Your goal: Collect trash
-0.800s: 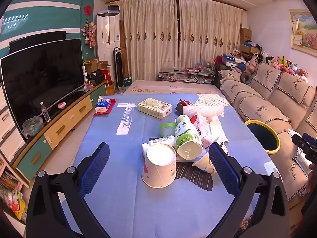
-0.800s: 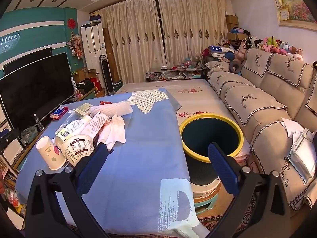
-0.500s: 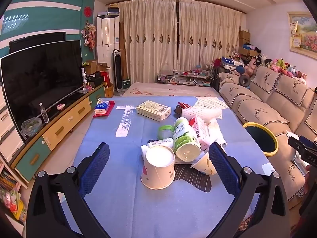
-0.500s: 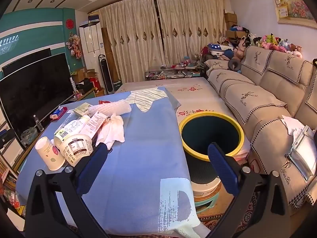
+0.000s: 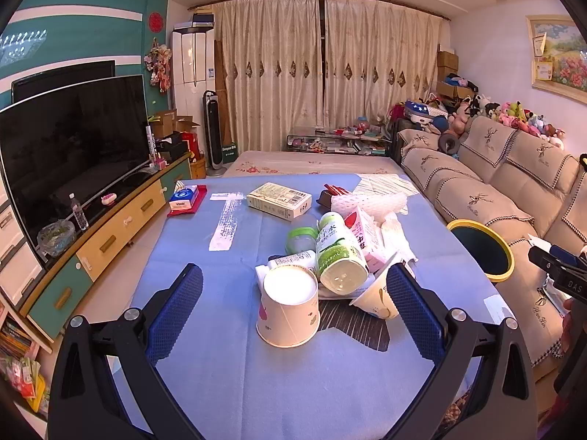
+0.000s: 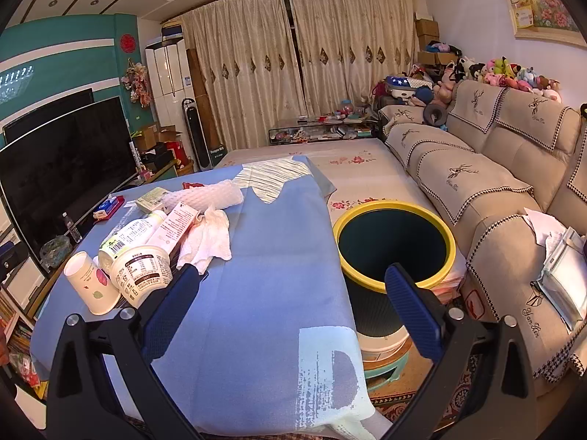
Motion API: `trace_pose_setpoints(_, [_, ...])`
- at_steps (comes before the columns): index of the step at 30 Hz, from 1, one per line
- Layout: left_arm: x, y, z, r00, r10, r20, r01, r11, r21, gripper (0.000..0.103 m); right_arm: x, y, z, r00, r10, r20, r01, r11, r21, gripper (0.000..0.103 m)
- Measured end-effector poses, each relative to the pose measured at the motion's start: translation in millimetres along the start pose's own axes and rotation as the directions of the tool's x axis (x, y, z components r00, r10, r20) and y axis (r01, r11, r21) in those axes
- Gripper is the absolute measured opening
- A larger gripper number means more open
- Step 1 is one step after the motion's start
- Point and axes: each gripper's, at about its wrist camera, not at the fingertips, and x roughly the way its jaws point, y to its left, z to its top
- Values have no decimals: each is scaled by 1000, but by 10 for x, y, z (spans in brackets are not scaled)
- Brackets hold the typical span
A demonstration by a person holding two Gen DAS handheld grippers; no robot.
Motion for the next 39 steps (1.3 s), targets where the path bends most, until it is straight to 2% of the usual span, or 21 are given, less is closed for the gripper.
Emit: trace_pose_setpoints(39, [87,-35,-36,999,-15,-30,15,1000,1,99,107,-13,-60,1000,12,-22,-12,1000,20,96])
